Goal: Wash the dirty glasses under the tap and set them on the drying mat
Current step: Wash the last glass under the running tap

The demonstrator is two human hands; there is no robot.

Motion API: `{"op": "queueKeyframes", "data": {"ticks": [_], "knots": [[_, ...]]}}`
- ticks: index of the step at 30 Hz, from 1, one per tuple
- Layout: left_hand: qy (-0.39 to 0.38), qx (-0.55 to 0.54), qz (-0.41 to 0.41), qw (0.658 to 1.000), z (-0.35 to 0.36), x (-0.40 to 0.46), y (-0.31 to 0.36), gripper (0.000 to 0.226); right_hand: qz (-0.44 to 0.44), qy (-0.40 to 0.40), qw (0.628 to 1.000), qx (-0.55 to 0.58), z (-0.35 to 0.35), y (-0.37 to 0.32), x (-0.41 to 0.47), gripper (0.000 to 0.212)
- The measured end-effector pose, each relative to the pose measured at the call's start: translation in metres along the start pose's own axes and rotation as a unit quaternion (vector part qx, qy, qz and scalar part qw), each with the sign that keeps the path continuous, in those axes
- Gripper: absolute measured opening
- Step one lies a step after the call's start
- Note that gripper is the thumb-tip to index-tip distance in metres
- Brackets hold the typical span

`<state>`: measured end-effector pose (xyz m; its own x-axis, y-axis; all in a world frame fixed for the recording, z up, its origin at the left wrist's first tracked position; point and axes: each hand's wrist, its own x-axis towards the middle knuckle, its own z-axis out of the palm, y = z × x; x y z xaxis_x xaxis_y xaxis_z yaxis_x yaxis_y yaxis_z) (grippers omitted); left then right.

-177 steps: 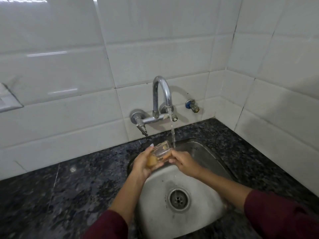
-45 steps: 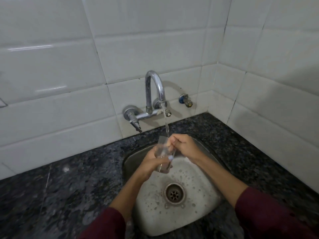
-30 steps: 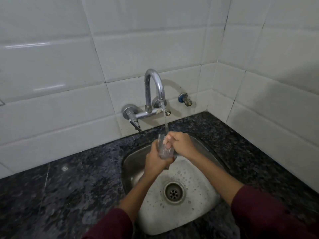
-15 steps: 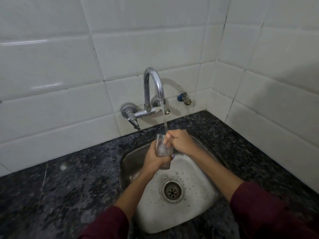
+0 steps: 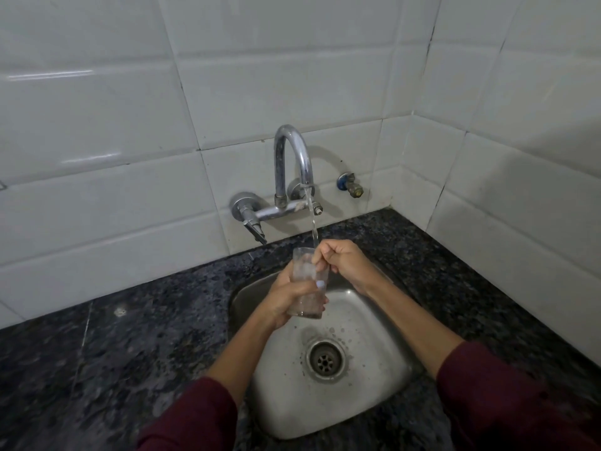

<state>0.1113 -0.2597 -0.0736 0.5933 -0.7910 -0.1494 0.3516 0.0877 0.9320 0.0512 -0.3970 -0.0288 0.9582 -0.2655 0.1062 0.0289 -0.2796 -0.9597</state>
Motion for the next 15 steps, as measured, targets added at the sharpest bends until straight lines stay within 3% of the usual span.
{"op": "queueKeyframes", "data": {"ticks": [3,5,8,10,12,13,15], "knots": [[0.105,0.135,0.062,0.983,0.006,0.005,-0.004,0.068,0.005,0.022,0.996,-0.081,0.002,-0.001,0.003,0.032],[0.159,0.279,0.102,0.942,0.009,0.007,-0.006,0.075,0.006,0.026,0.991,-0.134,0.004,-0.003,0.003,0.03],[0.16,0.354,0.101,0.916,0.01,0.008,-0.004,0.086,0.019,0.031,0.991,-0.125,0.004,-0.004,0.003,0.031],[0.094,0.293,0.072,0.949,0.003,0.008,-0.002,0.09,0.037,0.02,0.998,-0.046,-0.002,-0.002,0.002,0.032],[0.021,0.125,0.023,0.992,-0.006,0.005,0.003,0.085,0.045,-0.007,0.998,0.035,-0.006,0.0,-0.001,0.034],[-0.011,0.055,-0.001,0.998,-0.006,0.003,0.005,0.078,0.049,-0.016,0.997,0.059,-0.007,0.001,-0.002,0.035],[-0.009,0.035,-0.012,0.999,-0.005,0.003,0.004,0.074,0.051,-0.023,0.997,0.053,-0.006,0.003,-0.001,0.035]]}}
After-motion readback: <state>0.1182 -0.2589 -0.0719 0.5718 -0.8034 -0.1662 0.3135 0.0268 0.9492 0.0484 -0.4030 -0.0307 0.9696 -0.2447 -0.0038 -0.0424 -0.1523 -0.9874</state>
